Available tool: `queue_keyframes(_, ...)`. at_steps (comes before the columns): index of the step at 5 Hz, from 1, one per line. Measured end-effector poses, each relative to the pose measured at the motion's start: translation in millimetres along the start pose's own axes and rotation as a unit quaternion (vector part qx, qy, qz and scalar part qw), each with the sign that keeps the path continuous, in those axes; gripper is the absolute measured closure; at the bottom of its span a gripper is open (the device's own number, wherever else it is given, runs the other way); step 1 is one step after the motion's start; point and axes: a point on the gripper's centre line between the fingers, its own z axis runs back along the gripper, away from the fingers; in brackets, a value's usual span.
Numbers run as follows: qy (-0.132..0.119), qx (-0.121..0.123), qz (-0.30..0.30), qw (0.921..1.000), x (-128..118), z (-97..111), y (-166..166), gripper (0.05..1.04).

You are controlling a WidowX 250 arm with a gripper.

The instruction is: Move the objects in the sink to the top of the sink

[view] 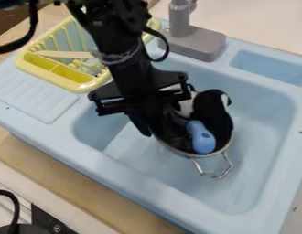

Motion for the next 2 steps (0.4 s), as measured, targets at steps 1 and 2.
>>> queue_keyframes(1, 0.0, -0.023, 0.002, 0.9997, 2, 4, -10, 1.024)
queue_keyframes(2, -0.01, -0.047, -0.007, 0.9988, 5, 11, -24, 1.024)
